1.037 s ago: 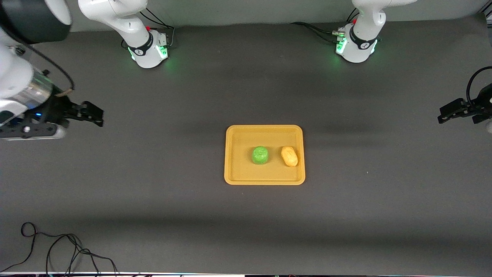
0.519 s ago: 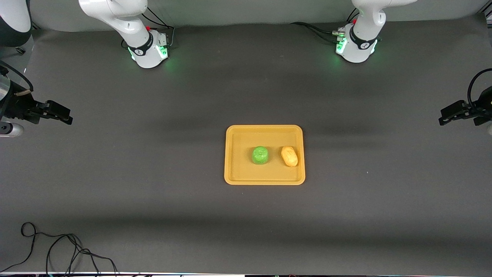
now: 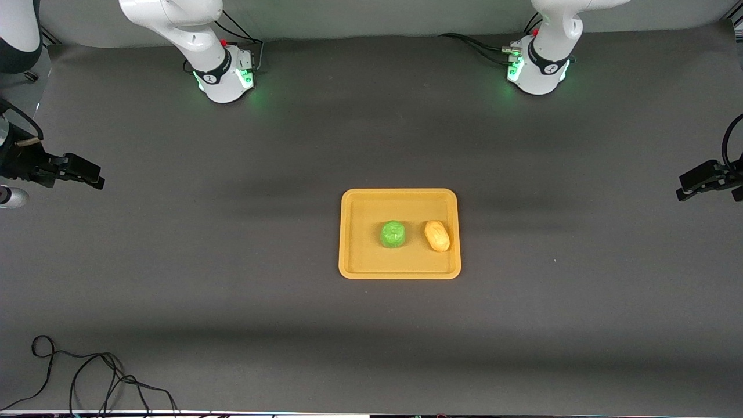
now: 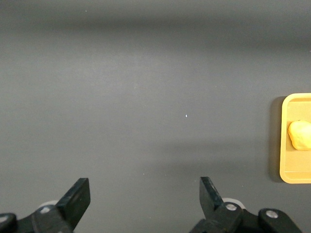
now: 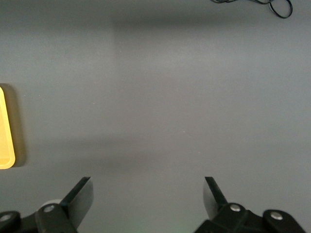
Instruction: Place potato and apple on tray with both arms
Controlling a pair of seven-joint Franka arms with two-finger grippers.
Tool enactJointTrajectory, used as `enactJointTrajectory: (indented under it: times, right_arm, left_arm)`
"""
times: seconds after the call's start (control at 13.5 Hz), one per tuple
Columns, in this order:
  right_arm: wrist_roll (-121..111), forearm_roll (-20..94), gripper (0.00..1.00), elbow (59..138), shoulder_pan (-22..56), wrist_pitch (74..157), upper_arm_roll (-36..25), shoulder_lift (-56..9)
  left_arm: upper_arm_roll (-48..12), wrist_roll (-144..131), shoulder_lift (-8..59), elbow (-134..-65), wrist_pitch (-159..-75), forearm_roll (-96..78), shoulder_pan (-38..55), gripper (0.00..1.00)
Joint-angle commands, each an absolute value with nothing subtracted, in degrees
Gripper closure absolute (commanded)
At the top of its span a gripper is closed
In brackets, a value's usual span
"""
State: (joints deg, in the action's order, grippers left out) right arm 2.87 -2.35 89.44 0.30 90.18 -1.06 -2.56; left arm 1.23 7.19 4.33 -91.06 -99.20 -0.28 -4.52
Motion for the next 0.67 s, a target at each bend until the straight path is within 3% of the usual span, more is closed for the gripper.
enactJointTrajectory:
  times: [0.0, 0.59]
  right_arm:
    - [2.5, -1.6, 0.00, 89.2, -0.4, 90.5, -0.6, -2.5]
    - [1.8, 1.9, 0.00, 89.3, -0.7, 88.5, -1.0, -2.5]
  left_arm:
    - [1.3, 7.8, 5.3, -89.1, -97.6, 0.4, -3.9, 0.00]
    - [1.3, 7.8, 6.5, -87.9, -97.6, -0.2, -3.7, 0.00]
